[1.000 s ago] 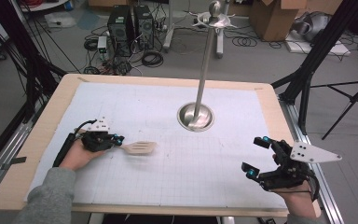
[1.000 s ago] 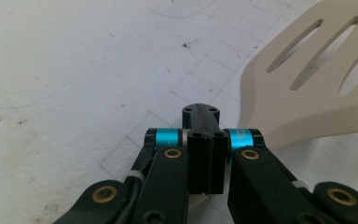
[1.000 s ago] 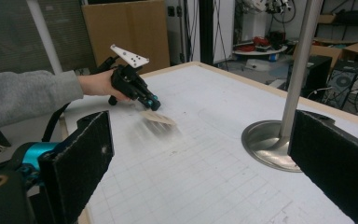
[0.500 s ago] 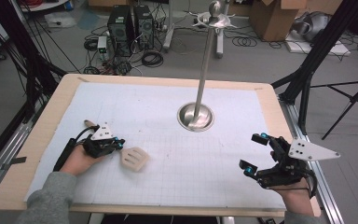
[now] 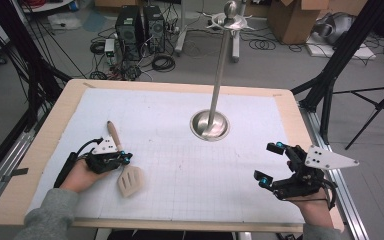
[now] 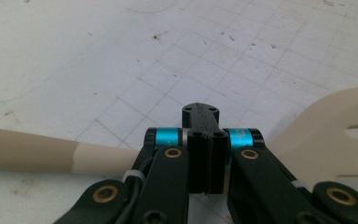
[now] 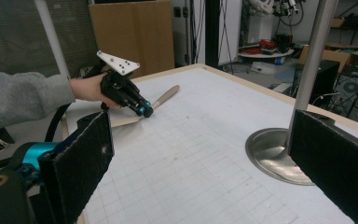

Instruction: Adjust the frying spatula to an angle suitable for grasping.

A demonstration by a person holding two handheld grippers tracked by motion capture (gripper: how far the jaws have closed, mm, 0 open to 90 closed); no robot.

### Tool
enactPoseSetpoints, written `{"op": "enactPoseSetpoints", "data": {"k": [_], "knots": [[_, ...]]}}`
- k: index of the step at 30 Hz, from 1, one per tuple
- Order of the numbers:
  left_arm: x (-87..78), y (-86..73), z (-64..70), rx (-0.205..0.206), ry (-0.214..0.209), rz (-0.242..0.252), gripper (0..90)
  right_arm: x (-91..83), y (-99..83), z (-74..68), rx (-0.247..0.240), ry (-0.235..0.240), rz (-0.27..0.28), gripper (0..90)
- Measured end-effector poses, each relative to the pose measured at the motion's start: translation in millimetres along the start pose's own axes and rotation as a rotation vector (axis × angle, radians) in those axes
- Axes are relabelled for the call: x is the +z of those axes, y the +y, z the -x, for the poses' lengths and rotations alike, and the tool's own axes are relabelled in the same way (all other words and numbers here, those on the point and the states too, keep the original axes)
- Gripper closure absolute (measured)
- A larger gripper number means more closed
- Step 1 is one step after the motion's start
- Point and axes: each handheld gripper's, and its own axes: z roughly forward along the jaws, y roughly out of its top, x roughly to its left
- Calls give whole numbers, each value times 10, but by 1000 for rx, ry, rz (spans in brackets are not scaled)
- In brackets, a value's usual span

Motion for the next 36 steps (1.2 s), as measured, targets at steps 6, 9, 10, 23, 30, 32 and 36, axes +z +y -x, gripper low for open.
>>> {"op": "enactPoseSetpoints", "data": {"k": [6,9,10,23,30,32,36], "knots": [[-61,-41,14,-14,-9,12,898,30,0,10,1,10,-5,58],[-101,-64,35,-18,-23,12,897,48,-1,18,1,13,-5,58],[-101,-64,35,-18,-23,12,897,48,-1,18,1,13,-5,58],[-282,-158,160,-2,-60,0,897,86,13,31,-1,26,-1,58],[-401,-239,221,-19,-85,5,898,100,17,44,-3,29,1,58],[-429,-253,244,-15,-89,2,897,117,19,40,0,33,-1,58],[-455,-272,254,1,-97,2,897,143,26,38,-8,39,-3,58]]}}
